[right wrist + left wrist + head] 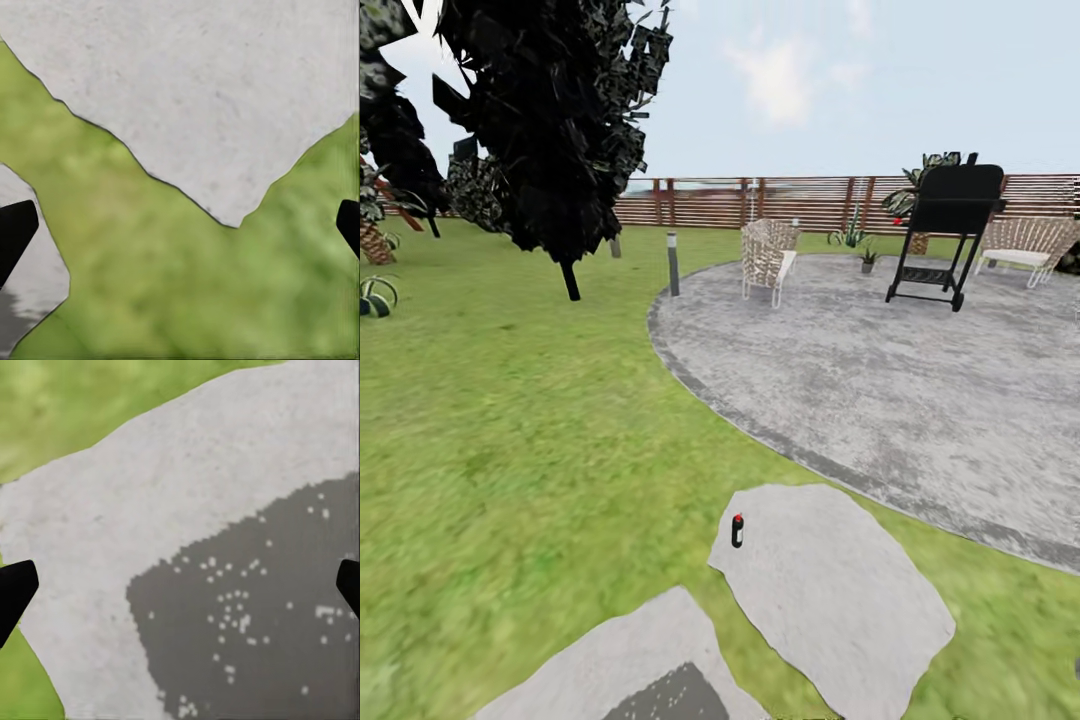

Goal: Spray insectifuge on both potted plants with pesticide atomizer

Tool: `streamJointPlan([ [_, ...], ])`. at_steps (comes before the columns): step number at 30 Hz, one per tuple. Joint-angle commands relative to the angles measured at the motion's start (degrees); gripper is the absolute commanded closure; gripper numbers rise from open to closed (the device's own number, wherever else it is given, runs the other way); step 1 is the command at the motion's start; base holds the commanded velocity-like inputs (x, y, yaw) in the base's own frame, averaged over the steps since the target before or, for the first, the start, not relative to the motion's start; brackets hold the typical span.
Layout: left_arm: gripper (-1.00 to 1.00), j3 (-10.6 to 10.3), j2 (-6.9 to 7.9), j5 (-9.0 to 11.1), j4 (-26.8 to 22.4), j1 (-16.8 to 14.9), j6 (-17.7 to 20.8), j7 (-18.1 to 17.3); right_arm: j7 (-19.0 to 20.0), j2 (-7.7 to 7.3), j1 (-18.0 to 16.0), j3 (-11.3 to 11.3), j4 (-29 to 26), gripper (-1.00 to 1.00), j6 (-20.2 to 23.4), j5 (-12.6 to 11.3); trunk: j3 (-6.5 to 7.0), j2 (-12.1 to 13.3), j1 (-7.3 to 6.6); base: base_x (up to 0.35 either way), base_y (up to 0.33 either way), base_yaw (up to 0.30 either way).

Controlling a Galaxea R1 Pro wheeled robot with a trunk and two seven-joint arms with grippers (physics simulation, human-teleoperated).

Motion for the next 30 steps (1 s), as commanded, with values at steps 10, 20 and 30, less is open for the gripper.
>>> streamJointPlan([
  [10, -1.00, 0.0, 0.00, -0.1, 0.0, 0.0, -0.2, 0.1, 0.1, 0.02, 0.0, -0.2, -0.1, -1.00, -0.2, 0.2, -0.05, 0.0, -0.01, 0.000, 0.021, -0.267],
  [20, -1.00, 0.0, 0.00, -0.1, 0.0, -0.1, -0.2, 0.1, 0.1, 0.02, 0.0, -0.2, -0.1, -1.00, -0.2, 0.2, -0.05, 0.0, -0.01, 0.035, 0.239, -0.267],
  [30, -1.00, 0.0, 0.00, -0.1, 0.0, -0.1, -0.2, 0.1, 0.1, 0.02, 0.0, -0.2, -0.1, -1.00, -0.2, 0.2, -0.05, 0.0, -0.01, 0.068, 0.269, -0.268],
])
